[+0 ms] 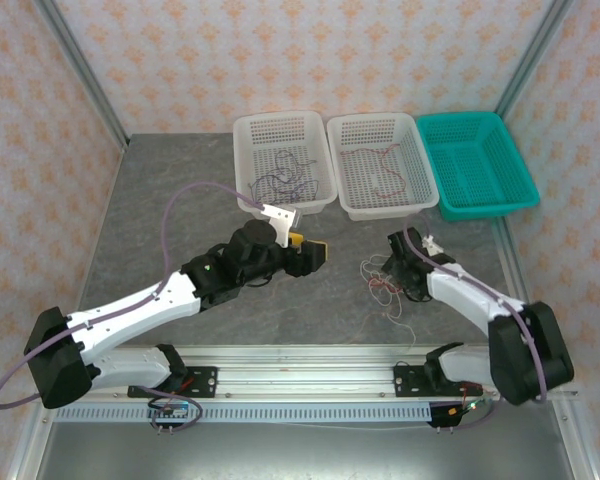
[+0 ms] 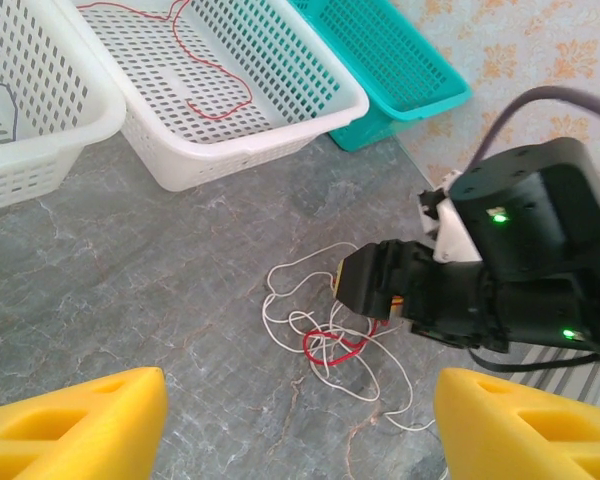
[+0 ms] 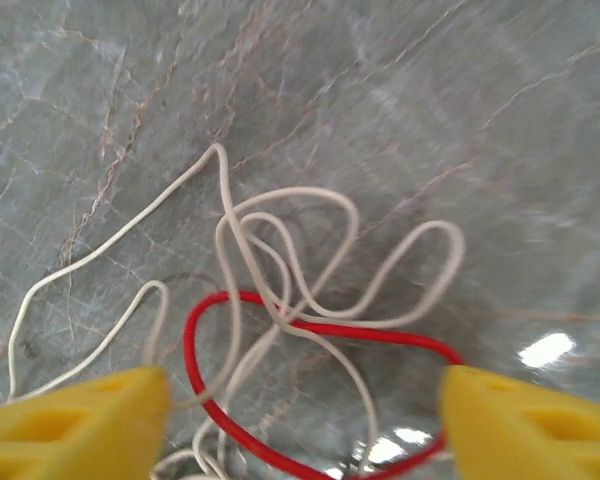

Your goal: Untangle the cables

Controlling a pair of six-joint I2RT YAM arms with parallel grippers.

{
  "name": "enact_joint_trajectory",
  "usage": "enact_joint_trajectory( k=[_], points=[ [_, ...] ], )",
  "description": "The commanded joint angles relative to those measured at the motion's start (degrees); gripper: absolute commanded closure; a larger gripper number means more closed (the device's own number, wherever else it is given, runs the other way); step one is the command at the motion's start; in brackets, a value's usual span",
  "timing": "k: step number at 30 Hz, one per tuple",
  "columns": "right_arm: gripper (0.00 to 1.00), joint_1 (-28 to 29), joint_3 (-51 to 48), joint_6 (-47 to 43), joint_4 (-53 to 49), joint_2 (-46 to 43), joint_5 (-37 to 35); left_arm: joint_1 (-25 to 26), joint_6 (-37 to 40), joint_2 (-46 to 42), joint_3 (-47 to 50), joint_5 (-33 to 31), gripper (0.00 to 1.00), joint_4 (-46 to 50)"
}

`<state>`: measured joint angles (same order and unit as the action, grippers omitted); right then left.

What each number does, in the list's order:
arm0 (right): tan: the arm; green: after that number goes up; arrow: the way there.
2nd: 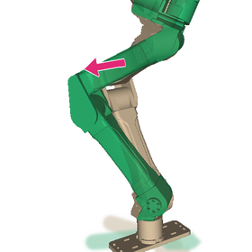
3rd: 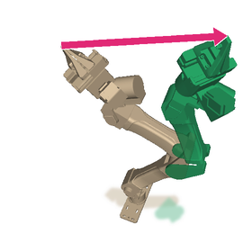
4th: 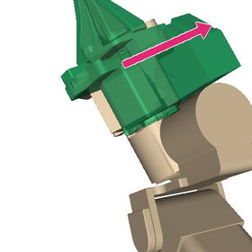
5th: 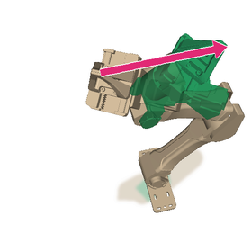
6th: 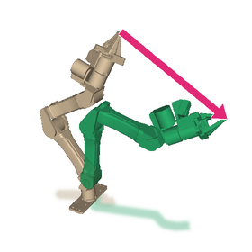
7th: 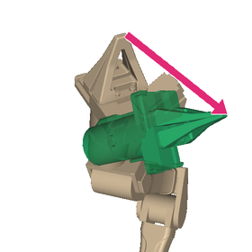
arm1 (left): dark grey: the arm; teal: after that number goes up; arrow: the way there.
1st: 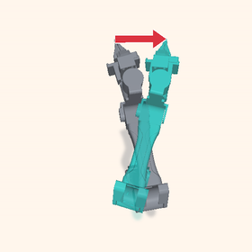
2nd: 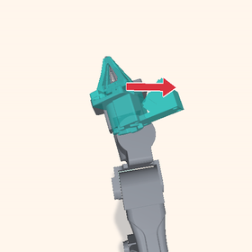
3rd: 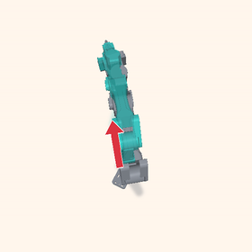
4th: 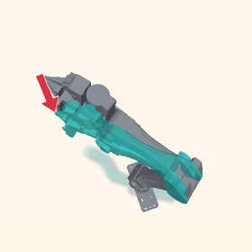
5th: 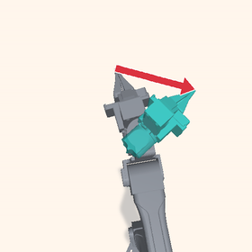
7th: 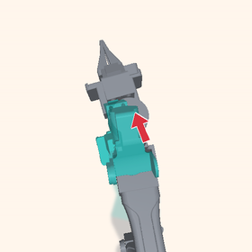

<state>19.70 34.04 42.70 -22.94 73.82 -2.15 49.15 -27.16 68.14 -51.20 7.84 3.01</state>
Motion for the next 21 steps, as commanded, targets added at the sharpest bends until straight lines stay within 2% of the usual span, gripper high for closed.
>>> enact_joint_trajectory(
  k=[1,2,6,10,13,16,20,21],
  points=[
    [0.73,-0.1,-0.8,-4.5,9.5,3.3,5.0,0.7,-0.6,-1.1,0.2,-1.5,0.29,0.7],
    [0.84,0.3,-0.2,-7.1,10.5,4.4,6.2,0.7,-0.7,-1.6,0.6,-2.0,0.28,0.7],
    [1.0,6.1,4.6,-19.4,11.2,7.4,10.3,0.7,-0.8,-3.0,1.7,-3.8,0.29,1.1],
    [1.0,14.1,9.4,-31.5,14.1,10.0,18.7,0.7,-1.0,-3.3,0.8,-7.8,0.28,4.2],
    [1.0,18.7,14.7,-37.4,15.2,13.7,26.3,0.6,-3.1,-2.8,-1.1,-16.6,0.28,11.2],
    [1.0,22.2,20.6,-42.0,16.2,18.6,30.8,0.4,-6.9,-3.5,-1.3,-23.9,0.29,15.8],
    [0.99,24.2,28.7,-44.3,16.6,27.6,35.5,0.3,-8.8,-7.7,2.2,-26.2,0.3,14.7],
    [0.93,24.2,30.7,-43.2,15.8,29.5,35.8,0.1,-9.0,-8.6,2.8,-26.6,0.3,14.8]
  ],
)
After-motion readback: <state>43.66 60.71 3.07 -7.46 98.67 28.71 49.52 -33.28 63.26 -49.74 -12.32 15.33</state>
